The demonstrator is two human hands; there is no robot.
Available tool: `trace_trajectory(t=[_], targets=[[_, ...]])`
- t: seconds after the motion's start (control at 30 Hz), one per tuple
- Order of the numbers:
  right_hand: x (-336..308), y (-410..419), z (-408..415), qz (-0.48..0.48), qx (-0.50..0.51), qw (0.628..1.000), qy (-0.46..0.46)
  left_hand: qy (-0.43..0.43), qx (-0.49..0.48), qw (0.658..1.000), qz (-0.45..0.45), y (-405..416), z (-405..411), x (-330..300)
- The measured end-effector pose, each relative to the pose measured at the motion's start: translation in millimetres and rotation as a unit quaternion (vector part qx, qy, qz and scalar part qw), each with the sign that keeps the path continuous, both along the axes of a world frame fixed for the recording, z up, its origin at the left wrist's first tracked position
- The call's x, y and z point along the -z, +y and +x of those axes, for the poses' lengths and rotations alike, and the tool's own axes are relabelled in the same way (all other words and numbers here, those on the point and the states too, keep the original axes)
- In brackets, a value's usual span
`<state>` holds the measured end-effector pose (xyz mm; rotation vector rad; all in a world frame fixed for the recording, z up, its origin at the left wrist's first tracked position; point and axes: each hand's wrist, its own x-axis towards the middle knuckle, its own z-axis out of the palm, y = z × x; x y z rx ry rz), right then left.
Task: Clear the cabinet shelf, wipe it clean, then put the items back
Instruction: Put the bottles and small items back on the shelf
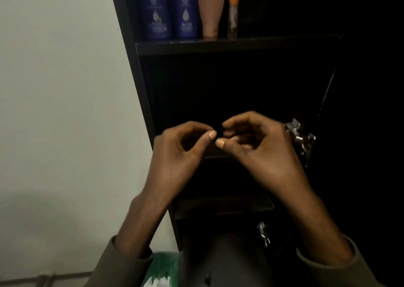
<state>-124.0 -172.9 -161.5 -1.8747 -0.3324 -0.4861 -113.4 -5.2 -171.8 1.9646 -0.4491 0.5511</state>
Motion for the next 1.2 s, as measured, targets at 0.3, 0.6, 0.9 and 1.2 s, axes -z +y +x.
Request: trace_trajectory(t=[0.3,0.6,0.9,1.2], targets=[[146,6,10,-0.103,-0.018,0.964,0.246,0.205,-0.058,0.966,0.144,18,-3,151],[267,9,15,-0.166,-0.012,0.907,0.386,0.370,-0.068,0.901,0.217,41,-4,277],[362,22,3,-0.228,-0.049,0.868,0.439,0.447,-0.018,0.849,0.282,45,-18,368],[409,34,-3,-0.287,-0.076,0.845,0.445,0.472,0.039,0.806,0.355,36,-31,404]])
